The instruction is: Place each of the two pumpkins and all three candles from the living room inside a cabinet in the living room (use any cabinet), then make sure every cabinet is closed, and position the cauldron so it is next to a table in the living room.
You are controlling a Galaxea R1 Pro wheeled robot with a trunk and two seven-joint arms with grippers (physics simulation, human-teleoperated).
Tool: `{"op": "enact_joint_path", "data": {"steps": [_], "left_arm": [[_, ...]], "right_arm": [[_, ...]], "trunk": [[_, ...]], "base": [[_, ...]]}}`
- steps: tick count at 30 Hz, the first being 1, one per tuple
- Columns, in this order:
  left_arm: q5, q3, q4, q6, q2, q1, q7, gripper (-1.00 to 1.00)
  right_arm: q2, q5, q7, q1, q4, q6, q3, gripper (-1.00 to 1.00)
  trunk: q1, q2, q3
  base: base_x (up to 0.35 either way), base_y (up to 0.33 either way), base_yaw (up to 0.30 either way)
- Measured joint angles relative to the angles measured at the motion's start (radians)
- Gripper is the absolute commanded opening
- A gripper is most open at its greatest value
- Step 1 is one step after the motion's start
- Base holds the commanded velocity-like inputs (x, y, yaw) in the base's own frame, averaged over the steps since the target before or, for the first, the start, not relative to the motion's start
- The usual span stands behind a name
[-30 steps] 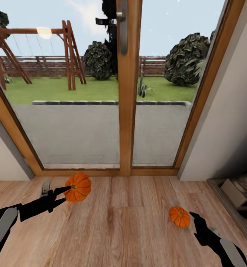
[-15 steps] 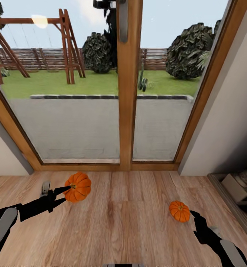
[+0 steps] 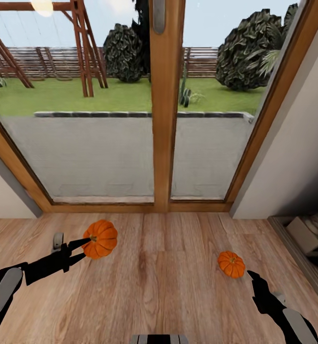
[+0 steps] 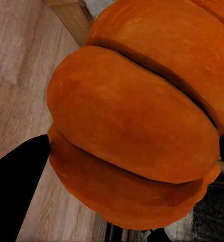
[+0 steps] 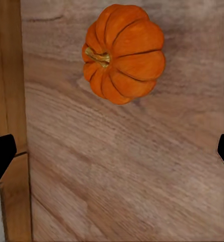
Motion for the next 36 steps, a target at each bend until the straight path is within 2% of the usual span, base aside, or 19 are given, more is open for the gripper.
{"op": "enact_joint_path", "data": {"steps": [4,11,14,19,22,31,36], "left_arm": [[-0.005,0.0,0.0,-0.001,0.0,0.0,-0.027,-1.0],[-0.006,0.0,0.0,-0.001,0.001,0.0,-0.033,-1.0],[-0.006,0.0,0.001,-0.002,0.0,0.0,-0.034,-1.0],[-0.006,0.0,0.001,-0.002,0.0,0.001,-0.034,-1.0],[-0.006,0.0,0.002,-0.002,0.0,0.001,-0.034,-1.0],[-0.006,0.0,0.002,-0.002,0.0,0.002,-0.034,-1.0],[-0.012,0.001,0.002,-0.003,0.0,0.002,-0.033,-1.0]], "right_arm": [[0.0,0.001,0.0,0.0,0.0,0.0,0.0,1.0],[0.0,-0.001,0.005,0.0,0.001,-0.001,-0.003,1.0],[0.0,0.0,0.038,0.0,0.005,-0.002,-0.006,1.0],[-0.005,0.001,0.134,0.0,0.066,-0.002,-0.011,1.0],[-0.01,0.0,0.151,0.0,0.091,-0.002,-0.012,1.0],[-0.013,0.001,0.159,0.0,0.106,-0.005,-0.037,1.0],[-0.013,0.001,0.16,0.0,0.106,-0.017,-0.038,1.0]], "trunk": [[0.002,-0.001,-0.015],[0.005,-0.003,-0.043],[0.006,-0.003,-0.054],[0.009,-0.004,-0.073],[0.01,-0.005,-0.085],[0.01,-0.005,-0.085],[0.01,-0.005,-0.085]], "base": [[0.0,0.0,0.0],[0.0,0.0,0.0],[0.0,0.0,0.0],[0.0,0.0,0.0],[0.0,0.0,0.0],[0.018,0.0,0.0],[0.246,-0.019,0.0]]}}
